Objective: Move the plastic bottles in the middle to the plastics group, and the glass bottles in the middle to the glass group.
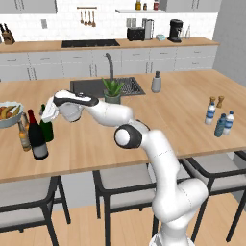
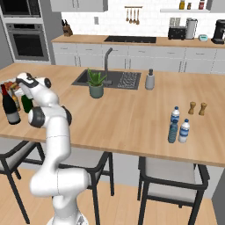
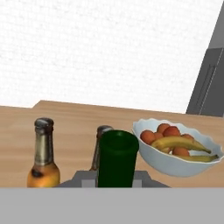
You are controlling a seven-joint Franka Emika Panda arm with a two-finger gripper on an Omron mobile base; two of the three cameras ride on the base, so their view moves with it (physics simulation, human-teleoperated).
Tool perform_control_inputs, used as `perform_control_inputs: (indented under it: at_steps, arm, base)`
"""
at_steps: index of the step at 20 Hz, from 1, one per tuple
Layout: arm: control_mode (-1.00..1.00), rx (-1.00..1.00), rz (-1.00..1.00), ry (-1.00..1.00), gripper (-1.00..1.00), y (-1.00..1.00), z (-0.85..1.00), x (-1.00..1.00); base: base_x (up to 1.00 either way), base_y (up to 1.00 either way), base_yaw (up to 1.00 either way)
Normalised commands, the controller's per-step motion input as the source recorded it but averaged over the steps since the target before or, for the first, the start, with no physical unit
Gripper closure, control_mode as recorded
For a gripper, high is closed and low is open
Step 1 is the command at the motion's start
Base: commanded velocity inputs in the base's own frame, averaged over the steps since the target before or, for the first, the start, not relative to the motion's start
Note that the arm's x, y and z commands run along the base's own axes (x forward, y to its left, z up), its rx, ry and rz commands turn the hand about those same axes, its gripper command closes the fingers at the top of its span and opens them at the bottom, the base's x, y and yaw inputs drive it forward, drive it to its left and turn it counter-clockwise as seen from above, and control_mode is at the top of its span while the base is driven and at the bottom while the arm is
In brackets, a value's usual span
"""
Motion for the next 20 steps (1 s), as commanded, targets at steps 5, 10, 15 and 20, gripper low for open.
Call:
perform_control_inputs:
  at_steps: [5,10,15,20]
  arm:
    - [-1.0,0.0,0.04,0.0,1.0,0.05,-0.14,0.03]
    - [-1.0,0.0,0.03,0.0,1.0,0.13,-0.19,0.0]
    - [-1.0,0.0,0.01,0.0,1.0,0.01,0.0,0.0]
    - [-1.0,0.0,0.0,0.0,1.0,0.0,0.0,-0.04]
  base:
    - [0.0,0.0,0.0]
    - [0.0,0.0,0.0]
    - [0.0,0.0,0.0]
    - [0.0,0.0,0.0]
